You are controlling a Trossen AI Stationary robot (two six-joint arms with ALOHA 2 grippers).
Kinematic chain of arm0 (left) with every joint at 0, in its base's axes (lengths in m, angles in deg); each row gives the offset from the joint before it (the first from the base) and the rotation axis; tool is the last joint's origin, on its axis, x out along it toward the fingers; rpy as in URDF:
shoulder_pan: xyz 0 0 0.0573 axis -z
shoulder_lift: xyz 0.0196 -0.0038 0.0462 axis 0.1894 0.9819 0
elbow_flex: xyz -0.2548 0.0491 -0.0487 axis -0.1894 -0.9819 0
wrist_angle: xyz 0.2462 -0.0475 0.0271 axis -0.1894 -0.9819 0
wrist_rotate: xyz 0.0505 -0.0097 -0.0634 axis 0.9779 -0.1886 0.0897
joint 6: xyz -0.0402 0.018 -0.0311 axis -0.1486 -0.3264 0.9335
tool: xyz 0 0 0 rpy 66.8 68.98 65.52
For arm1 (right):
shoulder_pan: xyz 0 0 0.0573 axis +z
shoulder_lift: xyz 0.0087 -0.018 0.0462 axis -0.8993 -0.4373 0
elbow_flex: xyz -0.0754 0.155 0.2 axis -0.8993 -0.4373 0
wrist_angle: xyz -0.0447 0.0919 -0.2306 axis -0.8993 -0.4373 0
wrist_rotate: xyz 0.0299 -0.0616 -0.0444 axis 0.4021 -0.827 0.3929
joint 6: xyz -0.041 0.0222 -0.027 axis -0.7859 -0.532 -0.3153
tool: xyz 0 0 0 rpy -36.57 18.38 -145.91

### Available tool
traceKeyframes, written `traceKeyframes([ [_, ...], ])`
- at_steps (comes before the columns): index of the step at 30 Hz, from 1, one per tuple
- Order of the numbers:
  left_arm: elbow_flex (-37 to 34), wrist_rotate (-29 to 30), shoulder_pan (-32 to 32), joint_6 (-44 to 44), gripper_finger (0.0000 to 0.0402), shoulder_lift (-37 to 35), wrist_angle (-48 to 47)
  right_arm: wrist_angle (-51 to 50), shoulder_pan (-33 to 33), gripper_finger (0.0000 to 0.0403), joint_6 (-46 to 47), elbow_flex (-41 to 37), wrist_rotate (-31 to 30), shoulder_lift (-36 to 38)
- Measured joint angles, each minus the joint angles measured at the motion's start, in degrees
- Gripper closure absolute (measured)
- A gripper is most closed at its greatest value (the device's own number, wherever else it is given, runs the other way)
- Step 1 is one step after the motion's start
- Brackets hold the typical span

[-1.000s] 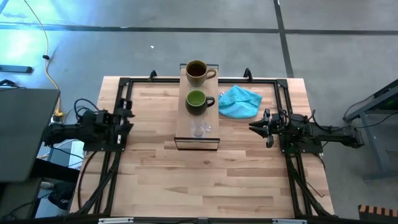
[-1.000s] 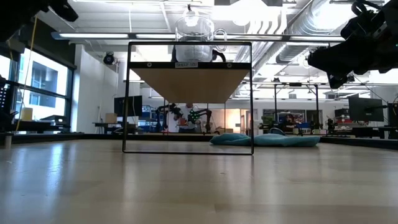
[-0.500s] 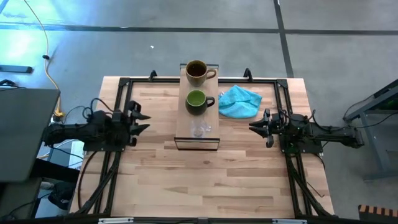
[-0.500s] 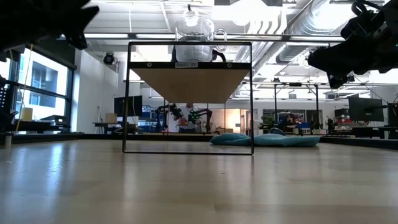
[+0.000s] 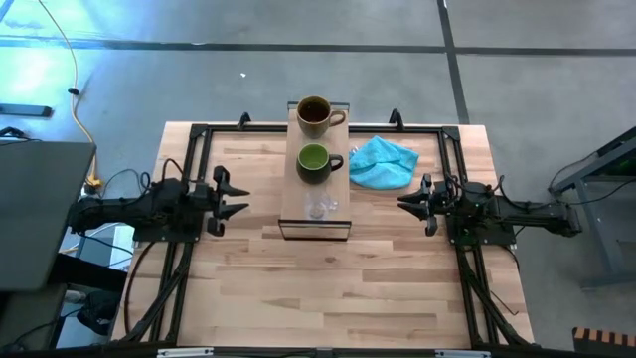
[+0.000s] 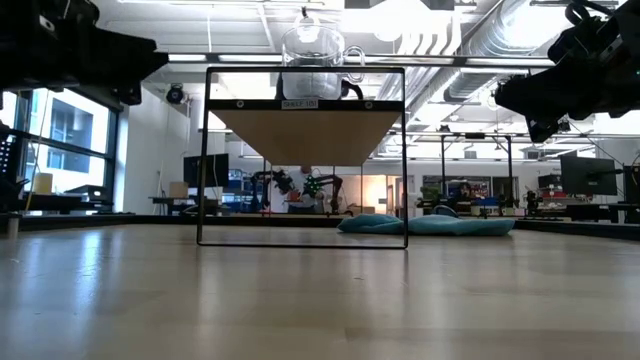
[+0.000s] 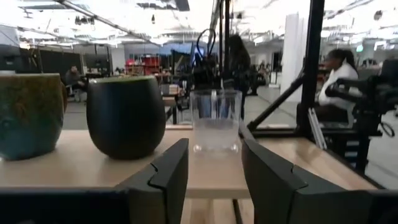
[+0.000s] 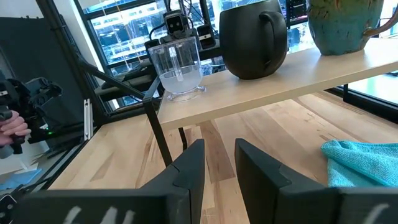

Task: Stack small to large cups/mugs on shelf
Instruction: Return to Home Position

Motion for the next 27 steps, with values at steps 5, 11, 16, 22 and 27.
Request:
traceKeyframes([
  [5, 0.0, 0.0, 0.0, -0.9, 0.0263, 0.0, -3.1, 0.0, 0.0, 0.0322, 0.0, 0.0, 0.0, 0.0],
  [11, 0.0, -2.8, 0.0, -1.0, 0.0263, 0.0, -5.4, 0.0, 0.0, 0.0322, 0.0, 0.0, 0.0, 0.0],
  [16, 0.0, -3.2, 0.0, -0.7, 0.0263, 0.0, -8.5, 0.0, 0.0, 0.0322, 0.0, 0.0, 0.0, 0.0],
  [22, 0.0, -3.4, 0.0, -0.4, 0.0263, 0.0, -9.5, 0.0, 0.0, 0.0322, 0.0, 0.0, 0.0, 0.0],
  [27, 0.0, -3.4, 0.0, -0.4, 0.0263, 0.0, -9.5, 0.0, 0.0, 0.0322, 0.0, 0.0, 0.0, 0.0],
])
